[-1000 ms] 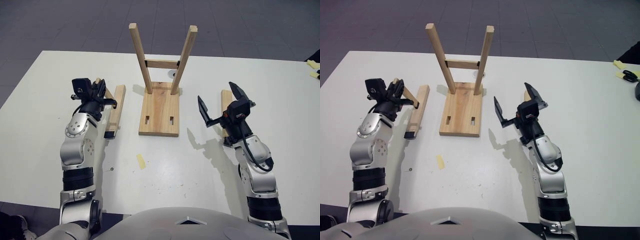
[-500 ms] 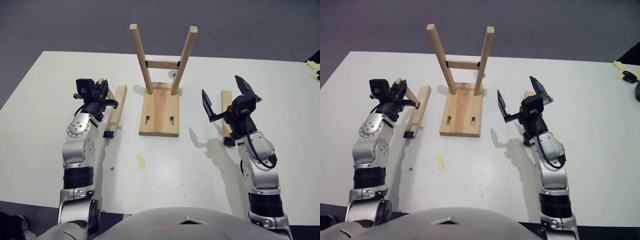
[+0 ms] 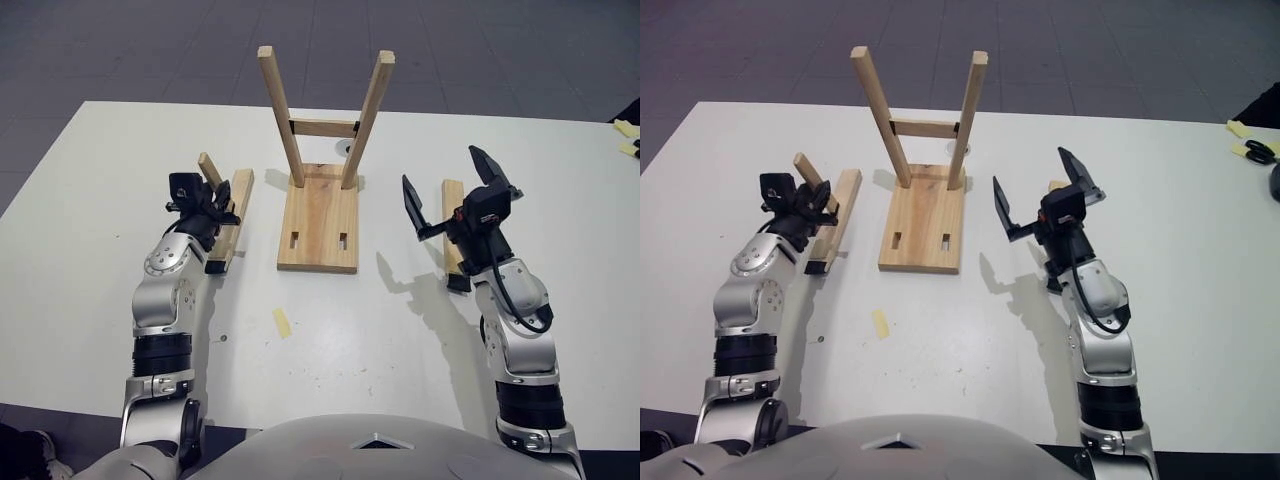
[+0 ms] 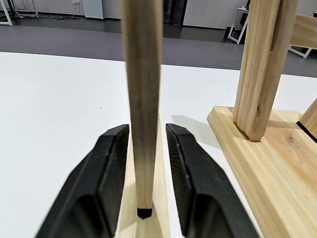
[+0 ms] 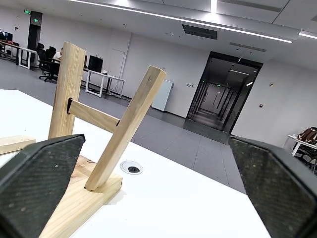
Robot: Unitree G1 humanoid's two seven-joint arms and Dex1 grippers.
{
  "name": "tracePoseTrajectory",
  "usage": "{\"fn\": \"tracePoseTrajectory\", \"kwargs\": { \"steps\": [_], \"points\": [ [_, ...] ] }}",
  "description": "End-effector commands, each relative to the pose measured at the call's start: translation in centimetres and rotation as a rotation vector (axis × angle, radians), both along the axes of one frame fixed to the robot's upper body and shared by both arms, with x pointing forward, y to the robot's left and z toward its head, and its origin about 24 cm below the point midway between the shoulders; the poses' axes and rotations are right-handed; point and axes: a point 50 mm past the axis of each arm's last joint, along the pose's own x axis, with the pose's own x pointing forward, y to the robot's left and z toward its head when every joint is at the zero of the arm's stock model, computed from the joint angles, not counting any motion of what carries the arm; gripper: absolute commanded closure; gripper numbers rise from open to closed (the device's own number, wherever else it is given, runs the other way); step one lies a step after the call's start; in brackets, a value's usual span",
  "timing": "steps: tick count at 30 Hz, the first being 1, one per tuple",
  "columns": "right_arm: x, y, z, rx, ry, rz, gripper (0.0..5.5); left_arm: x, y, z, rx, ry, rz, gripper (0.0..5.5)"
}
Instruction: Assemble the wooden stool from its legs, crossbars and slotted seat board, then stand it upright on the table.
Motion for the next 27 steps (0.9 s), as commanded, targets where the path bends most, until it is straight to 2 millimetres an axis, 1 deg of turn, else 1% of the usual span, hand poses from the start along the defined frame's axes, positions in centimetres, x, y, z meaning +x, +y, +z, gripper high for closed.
{"fn": "tracePoseTrajectory", "kwargs": {
  "steps": [1, 3, 5, 7, 9, 11, 12, 14, 16, 19, 20, 21, 24, 27],
  "points": [
    [0.0, 0.4, -0.3, 0.011, 0.013, 0.017, 0.10, 0.5, 0.1, 0.4, -0.063, 0.002, 0.014, 3.36],
    [0.0, 0.4, -0.3, 0.014, 0.016, 0.018, 0.10, 0.9, 0.2, 1.3, -0.078, -0.025, 0.010, 3.07],
    [0.0, 0.4, -0.4, 0.014, 0.019, 0.017, 0.10, 1.6, 0.1, 2.7, -0.105, -0.072, -0.027, 2.67],
    [0.0, 0.5, -0.6, 0.012, 0.024, 0.018, 0.10, 2.6, 0.4, 4.5, -0.154, -0.120, -0.063, 2.32],
    [0.0, 0.7, -0.7, 0.010, 0.027, 0.022, 0.10, 3.3, 0.8, 6.4, -0.170, -0.169, -0.092, 2.05],
    [0.1, 0.7, -0.7, 0.008, 0.029, 0.022, 0.10, 3.8, 0.7, 8.1, -0.162, -0.210, -0.133, 1.61],
    [0.1, 0.7, -0.7, 0.007, 0.029, 0.020, 0.10, 3.9, 0.5, 8.7, -0.164, -0.222, -0.163, 1.52],
    [0.1, 0.6, -0.8, 0.006, 0.030, 0.016, 0.10, 4.0, 0.1, 9.5, -0.165, -0.236, -0.207, 1.16],
    [0.2, 0.6, -0.8, 0.009, 0.028, 0.013, 0.10, 4.3, 0.1, 10.2, -0.154, -0.250, -0.214, 0.81],
    [0.3, 0.7, -0.7, 0.012, 0.023, 0.011, 0.10, 5.5, 0.7, 10.7, -0.106, -0.270, -0.155, 0.26],
    [0.3, 0.7, -0.7, 0.009, 0.022, 0.015, 0.10, 5.8, 0.8, 10.8, -0.094, -0.277, -0.139, 0.14],
    [0.3, 0.8, -0.7, 0.008, 0.021, 0.017, 0.10, 6.1, 0.9, 10.7, -0.090, -0.275, -0.127, 0.14],
    [0.2, 0.7, -0.7, 0.010, 0.020, 0.015, 0.10, 6.8, 0.9, 9.2, -0.093, -0.225, -0.119, 0.14],
    [0.3, 0.7, -0.7, 0.010, 0.020, 0.014, 0.10, 6.9, 0.8, 7.5, -0.089, -0.172, -0.114, 0.14]
  ]
}}
